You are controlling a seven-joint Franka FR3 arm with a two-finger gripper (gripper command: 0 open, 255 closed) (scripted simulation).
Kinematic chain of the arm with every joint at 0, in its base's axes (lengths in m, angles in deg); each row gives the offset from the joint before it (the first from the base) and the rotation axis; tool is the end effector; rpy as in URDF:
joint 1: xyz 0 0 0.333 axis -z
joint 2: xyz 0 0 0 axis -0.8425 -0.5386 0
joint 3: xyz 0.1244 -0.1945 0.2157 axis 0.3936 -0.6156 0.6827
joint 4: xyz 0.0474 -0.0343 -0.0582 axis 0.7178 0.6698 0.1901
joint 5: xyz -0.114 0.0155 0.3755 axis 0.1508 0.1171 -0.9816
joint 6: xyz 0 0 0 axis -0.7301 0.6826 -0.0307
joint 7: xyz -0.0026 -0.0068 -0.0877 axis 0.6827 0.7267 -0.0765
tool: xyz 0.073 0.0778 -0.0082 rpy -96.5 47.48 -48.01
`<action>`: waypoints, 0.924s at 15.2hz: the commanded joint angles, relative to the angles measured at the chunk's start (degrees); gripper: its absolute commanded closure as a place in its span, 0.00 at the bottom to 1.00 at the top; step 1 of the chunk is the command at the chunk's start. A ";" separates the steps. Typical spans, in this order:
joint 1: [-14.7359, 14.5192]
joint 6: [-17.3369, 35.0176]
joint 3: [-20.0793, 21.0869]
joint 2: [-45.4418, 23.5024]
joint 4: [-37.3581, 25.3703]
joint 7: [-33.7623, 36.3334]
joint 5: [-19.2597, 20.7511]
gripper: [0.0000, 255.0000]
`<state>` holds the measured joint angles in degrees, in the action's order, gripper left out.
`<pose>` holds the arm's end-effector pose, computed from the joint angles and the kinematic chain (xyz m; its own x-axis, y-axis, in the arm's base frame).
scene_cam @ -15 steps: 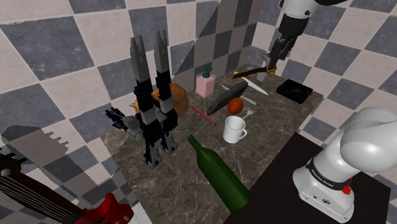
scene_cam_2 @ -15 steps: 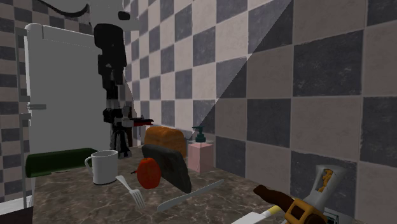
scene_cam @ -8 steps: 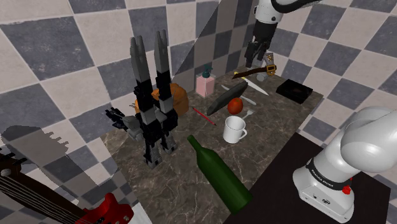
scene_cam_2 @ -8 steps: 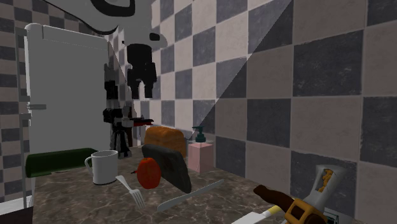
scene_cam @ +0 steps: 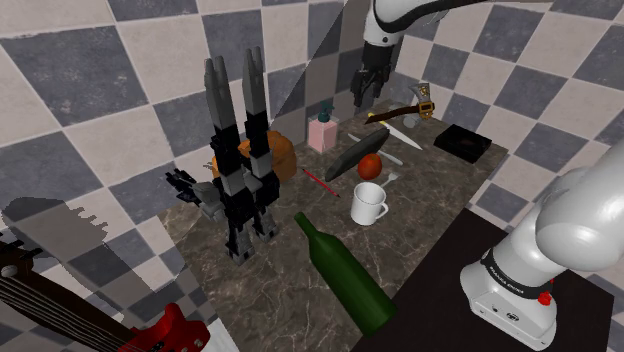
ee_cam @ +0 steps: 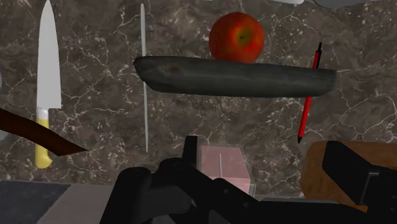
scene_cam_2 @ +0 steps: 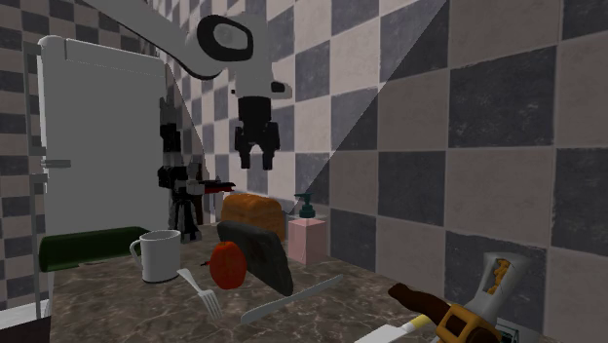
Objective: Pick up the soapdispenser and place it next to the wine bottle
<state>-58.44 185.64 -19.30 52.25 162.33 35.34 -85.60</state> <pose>0.5305 -0.0308 0.4949 0.9992 0.0373 0.0140 0.0373 -0.9993 -0.0017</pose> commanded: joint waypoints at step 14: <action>0.78 -0.94 0.32 -30.94 -31.14 -0.25 -4.32 0.00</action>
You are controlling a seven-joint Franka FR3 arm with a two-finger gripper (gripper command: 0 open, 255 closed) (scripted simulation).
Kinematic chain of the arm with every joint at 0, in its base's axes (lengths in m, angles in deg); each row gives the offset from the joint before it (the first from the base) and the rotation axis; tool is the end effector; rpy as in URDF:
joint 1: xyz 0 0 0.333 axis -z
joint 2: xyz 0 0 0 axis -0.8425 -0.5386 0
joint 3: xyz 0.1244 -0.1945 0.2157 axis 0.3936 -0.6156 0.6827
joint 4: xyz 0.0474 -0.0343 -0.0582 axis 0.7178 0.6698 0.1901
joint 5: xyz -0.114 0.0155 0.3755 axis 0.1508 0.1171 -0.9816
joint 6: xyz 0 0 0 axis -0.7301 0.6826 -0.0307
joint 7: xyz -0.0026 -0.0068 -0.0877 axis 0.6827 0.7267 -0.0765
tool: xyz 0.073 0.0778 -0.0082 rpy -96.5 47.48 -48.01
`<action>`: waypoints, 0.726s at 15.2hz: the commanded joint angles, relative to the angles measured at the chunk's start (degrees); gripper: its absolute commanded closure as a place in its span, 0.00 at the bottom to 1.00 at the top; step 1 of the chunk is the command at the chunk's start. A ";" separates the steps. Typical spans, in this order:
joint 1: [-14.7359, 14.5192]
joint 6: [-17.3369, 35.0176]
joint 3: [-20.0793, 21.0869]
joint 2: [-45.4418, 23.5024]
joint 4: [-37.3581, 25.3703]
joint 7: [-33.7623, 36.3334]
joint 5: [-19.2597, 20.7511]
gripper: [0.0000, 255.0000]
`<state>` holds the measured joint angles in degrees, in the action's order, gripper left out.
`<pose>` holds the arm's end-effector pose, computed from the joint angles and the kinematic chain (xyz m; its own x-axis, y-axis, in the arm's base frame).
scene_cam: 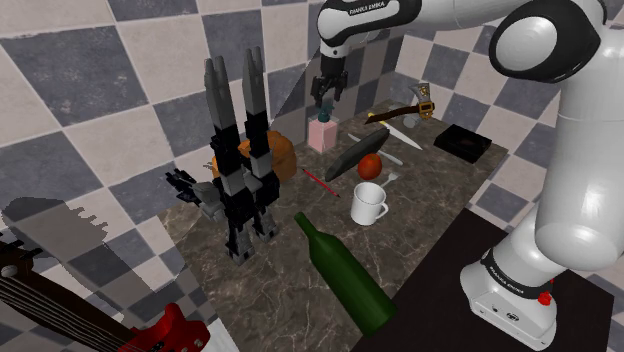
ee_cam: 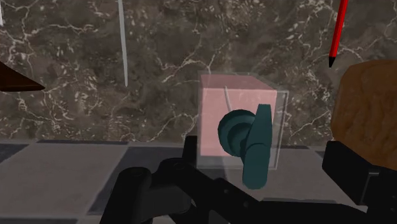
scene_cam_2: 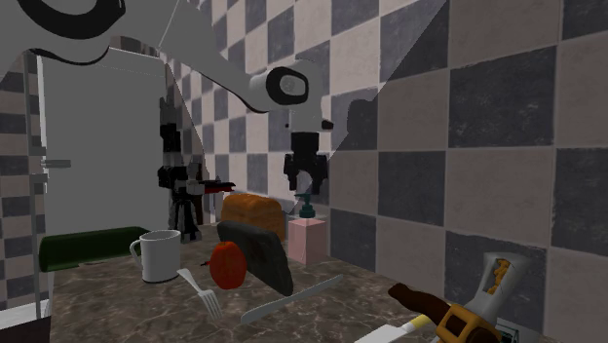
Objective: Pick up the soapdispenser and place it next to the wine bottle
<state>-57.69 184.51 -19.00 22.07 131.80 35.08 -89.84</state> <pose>0.6844 -0.0315 0.4265 0.9999 0.0150 0.0047 0.0152 -0.9992 -0.0368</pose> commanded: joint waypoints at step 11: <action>-0.06 3.97 0.12 -1.79 2.15 -0.10 -0.22 0.00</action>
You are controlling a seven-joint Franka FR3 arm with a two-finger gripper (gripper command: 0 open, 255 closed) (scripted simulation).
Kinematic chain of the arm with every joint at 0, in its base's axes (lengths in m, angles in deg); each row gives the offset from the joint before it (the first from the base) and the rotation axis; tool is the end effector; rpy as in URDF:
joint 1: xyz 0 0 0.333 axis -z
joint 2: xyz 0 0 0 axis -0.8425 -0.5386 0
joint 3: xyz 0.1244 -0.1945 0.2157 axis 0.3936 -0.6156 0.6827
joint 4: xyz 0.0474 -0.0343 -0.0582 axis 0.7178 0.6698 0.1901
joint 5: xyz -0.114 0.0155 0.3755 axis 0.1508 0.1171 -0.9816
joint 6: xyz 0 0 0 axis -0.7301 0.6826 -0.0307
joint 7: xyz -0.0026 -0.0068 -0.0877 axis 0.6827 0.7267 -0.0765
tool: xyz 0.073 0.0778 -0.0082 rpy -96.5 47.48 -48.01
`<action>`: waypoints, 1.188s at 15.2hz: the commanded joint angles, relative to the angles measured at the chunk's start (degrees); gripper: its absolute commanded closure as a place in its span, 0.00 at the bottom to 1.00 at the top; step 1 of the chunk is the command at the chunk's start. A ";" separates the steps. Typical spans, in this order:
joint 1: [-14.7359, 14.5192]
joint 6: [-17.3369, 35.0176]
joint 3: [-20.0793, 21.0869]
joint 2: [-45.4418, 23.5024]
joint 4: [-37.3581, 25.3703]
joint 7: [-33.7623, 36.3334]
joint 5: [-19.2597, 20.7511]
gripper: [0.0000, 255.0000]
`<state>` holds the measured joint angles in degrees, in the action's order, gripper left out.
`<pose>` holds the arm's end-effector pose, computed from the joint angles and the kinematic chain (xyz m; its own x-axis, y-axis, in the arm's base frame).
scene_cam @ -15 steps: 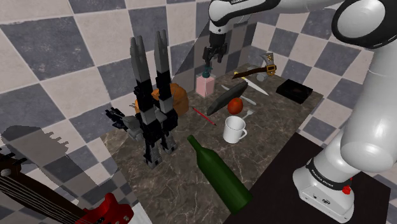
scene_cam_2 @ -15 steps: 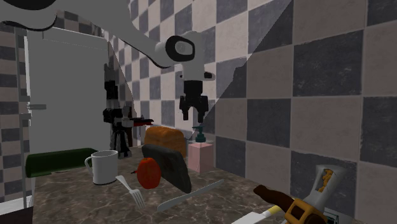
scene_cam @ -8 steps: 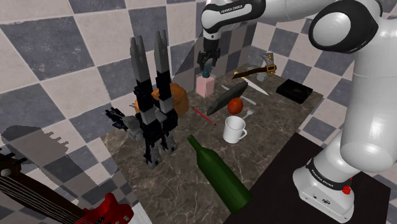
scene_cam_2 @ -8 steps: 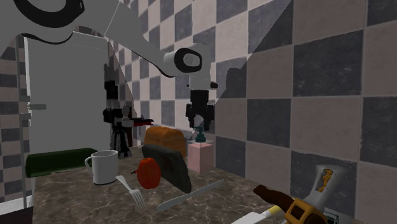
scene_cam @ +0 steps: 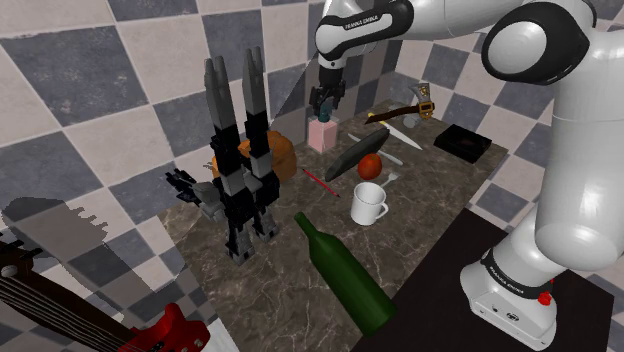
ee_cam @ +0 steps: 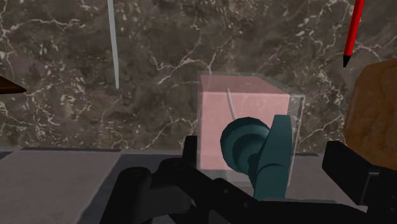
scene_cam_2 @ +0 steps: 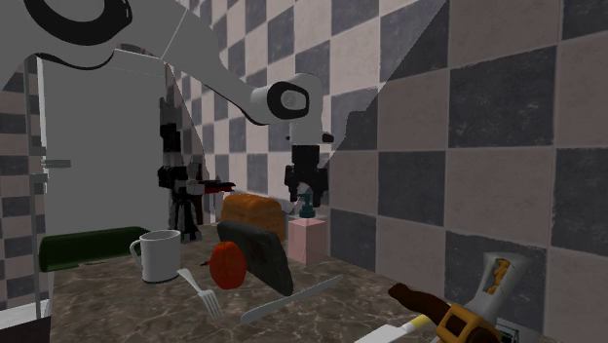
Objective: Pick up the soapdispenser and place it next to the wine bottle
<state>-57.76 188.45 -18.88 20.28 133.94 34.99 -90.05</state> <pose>0.6878 -0.0302 0.3934 0.9999 0.0147 0.0050 0.0148 -0.9992 -0.0374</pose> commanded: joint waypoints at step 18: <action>0.03 -4.06 -0.07 1.07 -3.00 0.21 0.15 1.00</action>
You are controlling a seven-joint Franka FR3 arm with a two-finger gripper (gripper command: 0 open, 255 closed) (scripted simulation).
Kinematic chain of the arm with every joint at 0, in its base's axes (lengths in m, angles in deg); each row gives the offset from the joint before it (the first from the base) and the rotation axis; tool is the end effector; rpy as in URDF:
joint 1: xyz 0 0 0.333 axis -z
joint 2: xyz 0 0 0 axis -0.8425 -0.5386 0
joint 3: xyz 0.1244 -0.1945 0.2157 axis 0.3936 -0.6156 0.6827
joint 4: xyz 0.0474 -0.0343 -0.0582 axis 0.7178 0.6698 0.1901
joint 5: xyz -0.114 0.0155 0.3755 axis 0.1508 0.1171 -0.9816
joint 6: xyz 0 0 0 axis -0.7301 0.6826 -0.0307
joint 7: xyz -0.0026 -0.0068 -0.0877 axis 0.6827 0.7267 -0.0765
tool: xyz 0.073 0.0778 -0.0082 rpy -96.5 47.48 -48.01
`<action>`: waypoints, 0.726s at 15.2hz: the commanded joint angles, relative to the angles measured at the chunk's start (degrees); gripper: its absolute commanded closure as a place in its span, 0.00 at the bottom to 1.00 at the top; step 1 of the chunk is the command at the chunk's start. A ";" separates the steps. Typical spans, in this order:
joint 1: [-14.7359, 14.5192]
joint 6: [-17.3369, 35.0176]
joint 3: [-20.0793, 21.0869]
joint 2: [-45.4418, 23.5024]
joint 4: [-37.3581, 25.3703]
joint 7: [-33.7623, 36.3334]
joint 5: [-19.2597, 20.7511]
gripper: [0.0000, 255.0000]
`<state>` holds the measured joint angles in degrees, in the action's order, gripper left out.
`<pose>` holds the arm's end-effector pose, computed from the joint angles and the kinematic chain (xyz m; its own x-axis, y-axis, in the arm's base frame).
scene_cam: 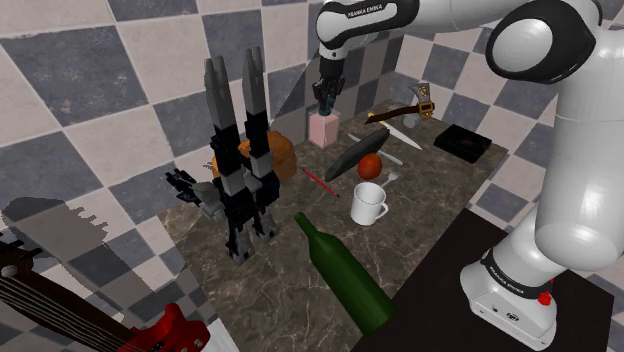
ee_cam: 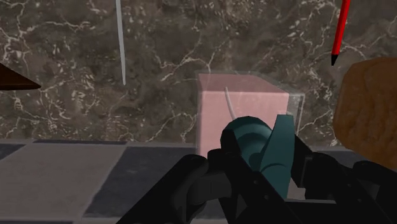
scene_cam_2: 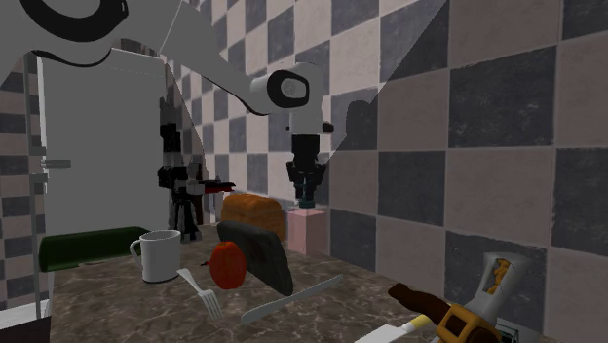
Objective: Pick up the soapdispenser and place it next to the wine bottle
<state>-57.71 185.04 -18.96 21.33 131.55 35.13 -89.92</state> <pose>0.6873 -0.0309 0.4206 0.9999 0.0144 0.0054 0.0146 -0.9992 -0.0373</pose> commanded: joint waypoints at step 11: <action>0.10 -8.73 -0.07 0.77 -7.96 0.45 0.19 1.00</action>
<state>-57.57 176.93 -19.04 22.00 124.11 35.49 -89.75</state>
